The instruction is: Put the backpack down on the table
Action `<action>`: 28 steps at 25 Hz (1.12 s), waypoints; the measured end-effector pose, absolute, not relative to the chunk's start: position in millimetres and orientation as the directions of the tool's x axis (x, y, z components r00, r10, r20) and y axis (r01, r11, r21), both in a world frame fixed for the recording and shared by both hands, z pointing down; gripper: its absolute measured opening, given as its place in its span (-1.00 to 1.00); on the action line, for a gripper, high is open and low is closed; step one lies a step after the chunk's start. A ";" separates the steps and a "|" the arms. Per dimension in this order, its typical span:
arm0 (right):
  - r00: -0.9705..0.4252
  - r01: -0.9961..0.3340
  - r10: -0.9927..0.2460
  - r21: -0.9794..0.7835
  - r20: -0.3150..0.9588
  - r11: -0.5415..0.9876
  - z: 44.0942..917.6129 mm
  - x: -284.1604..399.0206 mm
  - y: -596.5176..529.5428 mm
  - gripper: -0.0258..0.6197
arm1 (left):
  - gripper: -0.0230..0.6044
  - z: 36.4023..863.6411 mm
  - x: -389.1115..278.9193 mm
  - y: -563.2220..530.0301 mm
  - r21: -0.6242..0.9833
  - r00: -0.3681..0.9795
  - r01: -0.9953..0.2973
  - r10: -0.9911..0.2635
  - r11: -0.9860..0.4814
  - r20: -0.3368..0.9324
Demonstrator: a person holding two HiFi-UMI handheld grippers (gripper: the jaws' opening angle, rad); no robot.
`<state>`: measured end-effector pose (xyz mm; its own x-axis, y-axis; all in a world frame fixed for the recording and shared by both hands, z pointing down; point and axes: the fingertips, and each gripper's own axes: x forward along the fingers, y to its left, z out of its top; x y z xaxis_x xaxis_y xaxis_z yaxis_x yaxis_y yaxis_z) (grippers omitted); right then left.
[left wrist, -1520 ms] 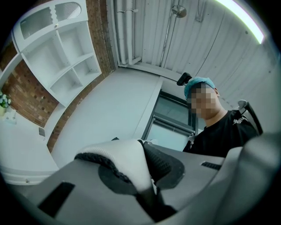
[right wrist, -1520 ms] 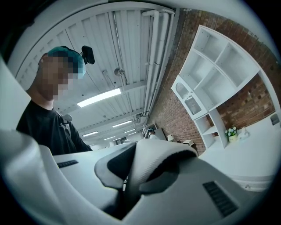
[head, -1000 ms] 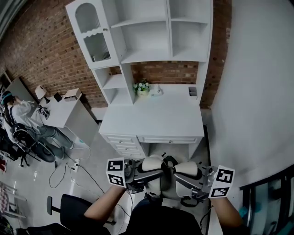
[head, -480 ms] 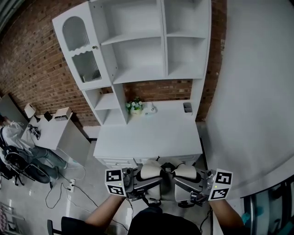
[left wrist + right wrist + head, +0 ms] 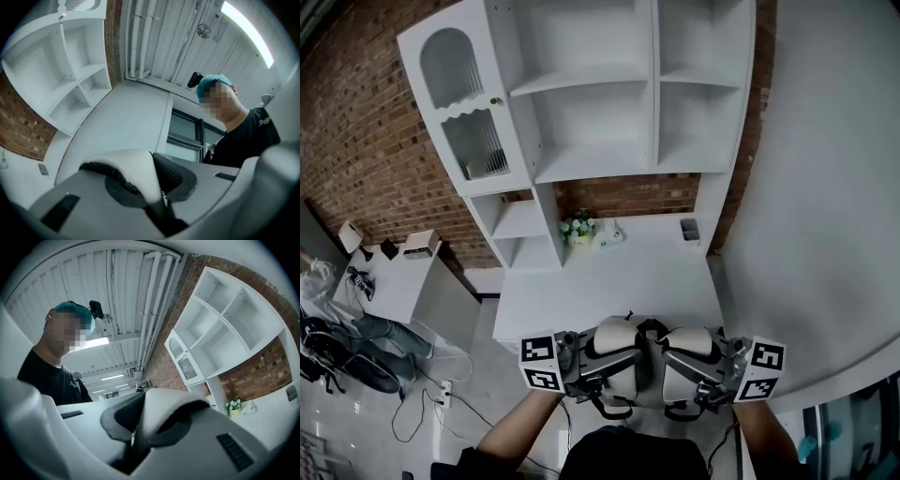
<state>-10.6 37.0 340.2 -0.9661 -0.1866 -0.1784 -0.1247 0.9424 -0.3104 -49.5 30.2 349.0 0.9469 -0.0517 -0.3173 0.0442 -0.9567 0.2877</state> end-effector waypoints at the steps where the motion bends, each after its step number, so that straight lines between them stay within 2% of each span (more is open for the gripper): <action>1: -0.965 -0.130 -0.192 -0.306 -0.181 0.943 338.2 -15.0 31.2 -0.77 | -0.73 347.1 -54.0 24.2 0.286 0.945 0.045 -0.053 -0.957 -0.324; 8: -0.958 -0.149 -0.214 -0.307 -0.190 0.940 330.6 -36.0 -0.6 -0.77 | -0.73 338.7 -74.5 -5.9 0.290 0.944 0.048 -0.052 -0.956 -0.326; 28: -0.975 -0.054 -0.109 -0.269 -0.196 0.962 320.0 -62.4 -86.4 -0.77 | -0.73 327.2 -100.8 -96.1 0.285 0.928 -0.068 -0.166 -0.956 -0.335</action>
